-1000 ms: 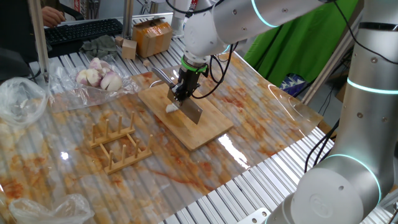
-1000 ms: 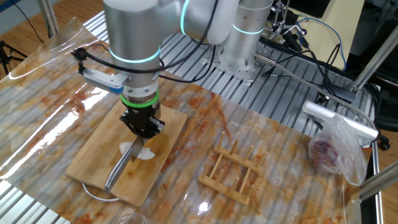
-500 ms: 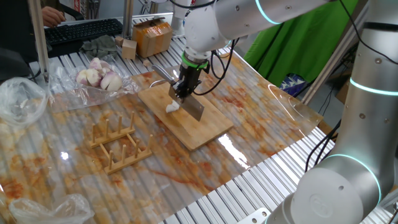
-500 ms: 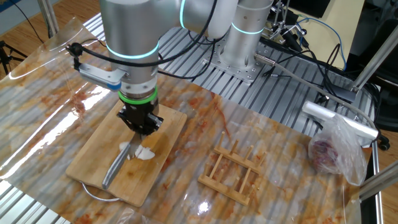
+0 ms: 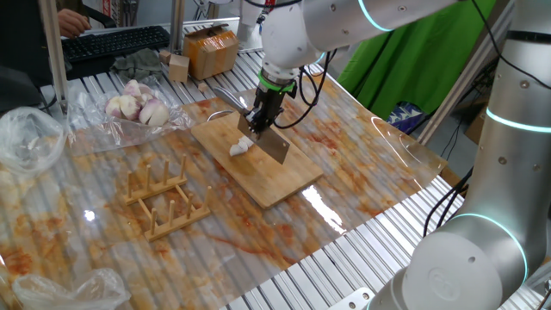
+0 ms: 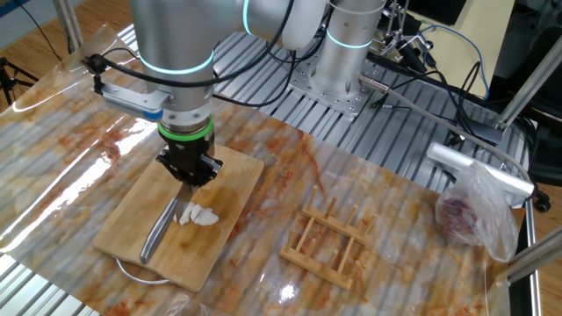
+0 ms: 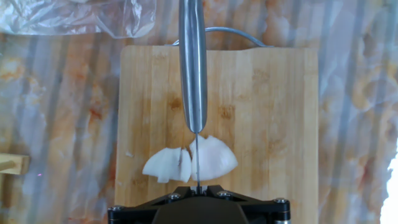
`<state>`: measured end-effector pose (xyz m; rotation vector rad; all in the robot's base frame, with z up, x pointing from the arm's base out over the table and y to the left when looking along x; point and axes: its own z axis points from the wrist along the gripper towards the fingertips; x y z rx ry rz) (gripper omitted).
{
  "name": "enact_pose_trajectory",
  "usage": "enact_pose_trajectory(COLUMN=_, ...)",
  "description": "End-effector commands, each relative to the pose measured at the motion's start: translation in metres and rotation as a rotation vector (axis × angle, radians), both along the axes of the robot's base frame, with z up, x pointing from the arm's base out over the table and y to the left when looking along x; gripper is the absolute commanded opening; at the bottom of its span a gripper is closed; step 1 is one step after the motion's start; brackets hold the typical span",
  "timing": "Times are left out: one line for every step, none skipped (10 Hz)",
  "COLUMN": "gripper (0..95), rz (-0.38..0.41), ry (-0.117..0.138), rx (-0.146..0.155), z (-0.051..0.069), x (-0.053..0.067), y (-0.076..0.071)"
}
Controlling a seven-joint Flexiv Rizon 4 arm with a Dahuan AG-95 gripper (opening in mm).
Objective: Chop the onions
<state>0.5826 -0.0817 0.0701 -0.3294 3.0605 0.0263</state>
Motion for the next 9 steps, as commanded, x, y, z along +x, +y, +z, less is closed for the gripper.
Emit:
enact_pose_trajectory(gripper=0.0, rz=0.005, ry=-0.002, rx=0.000, z=0.0013, x=0.0010, y=-0.0018)
enact_pose_trajectory(gripper=0.0, rz=0.006, ry=-0.002, rx=0.000, z=0.0014, x=0.0014, y=-0.0021)
enact_pose_trajectory(gripper=0.0, rz=0.005, ry=-0.003, rx=0.001, z=0.0003, x=0.0014, y=-0.0021)
enact_pose_trajectory(gripper=0.0, rz=0.005, ry=-0.004, rx=0.000, z=-0.0005, x=0.0015, y=-0.0022)
enact_pose_trajectory(gripper=0.0, rz=0.005, ry=-0.005, rx=0.000, z=-0.0006, x=0.0016, y=-0.0023)
enact_pose_trajectory(gripper=0.0, rz=0.005, ry=-0.005, rx=-0.001, z=-0.0003, x=0.0024, y=-0.0027)
enact_pose_trajectory(gripper=0.0, rz=0.005, ry=-0.006, rx=-0.001, z=-0.0002, x=0.0029, y=-0.0031)
enact_pose_trajectory(gripper=0.0, rz=0.005, ry=-0.005, rx=-0.001, z=-0.0002, x=0.0030, y=-0.0033)
enact_pose_trajectory(gripper=0.0, rz=0.005, ry=-0.006, rx=-0.001, z=-0.0003, x=0.0030, y=-0.0033)
